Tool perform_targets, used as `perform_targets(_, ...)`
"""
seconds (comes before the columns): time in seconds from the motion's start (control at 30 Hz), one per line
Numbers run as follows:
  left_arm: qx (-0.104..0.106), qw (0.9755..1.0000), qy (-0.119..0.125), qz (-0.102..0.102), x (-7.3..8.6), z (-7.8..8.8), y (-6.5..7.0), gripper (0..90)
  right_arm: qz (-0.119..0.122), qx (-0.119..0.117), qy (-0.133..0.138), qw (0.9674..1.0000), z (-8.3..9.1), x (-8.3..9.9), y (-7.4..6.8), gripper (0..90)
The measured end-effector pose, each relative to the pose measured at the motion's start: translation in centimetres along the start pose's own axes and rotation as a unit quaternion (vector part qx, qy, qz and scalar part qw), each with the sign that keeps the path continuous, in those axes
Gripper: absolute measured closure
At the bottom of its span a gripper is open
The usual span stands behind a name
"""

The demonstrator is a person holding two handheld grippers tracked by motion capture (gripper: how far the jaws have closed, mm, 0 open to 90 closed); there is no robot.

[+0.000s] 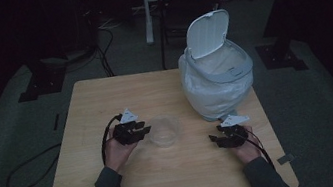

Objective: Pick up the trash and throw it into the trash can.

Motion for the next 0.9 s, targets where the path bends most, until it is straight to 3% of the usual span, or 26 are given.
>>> perform_targets(0.1, -0.01, 0.9999, -0.004, -0.008, 0.0, 0.0, -0.1, 65.9, 0.0, 0.0, 0.0, 1.0, 0.0, 0.0, 0.0, 42.2)
perform_targets(0.27, -0.013, 0.9999, -0.004, -0.004, 0.4, 0.0, -0.5, 66.8, 0.001, -0.001, 0.0, 1.0, 0.0, 0.0, 0.0, 41.8)
perform_targets(0.7, 0.014, 0.9989, -0.037, -0.023, 2.0, -1.8, 0.6, 63.7, 0.001, -0.001, -0.001, 1.0, 0.0, 0.0, 0.0, 41.5)
perform_targets(0.9, 0.024, 0.999, -0.029, -0.024, 1.9, -1.8, 0.8, 63.2, 0.002, -0.002, -0.001, 1.0, 0.0, 0.0, 0.0, 41.4)
Point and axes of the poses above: each handheld gripper's, and its own axes: z roughly backward along the jaws, x roughly out of its underside, y roughly to its right, the point moved 1 cm from there along -z, roughly forward along the jaws, and after that the axes turned 14 degrees about y, right-handed, at the moved point
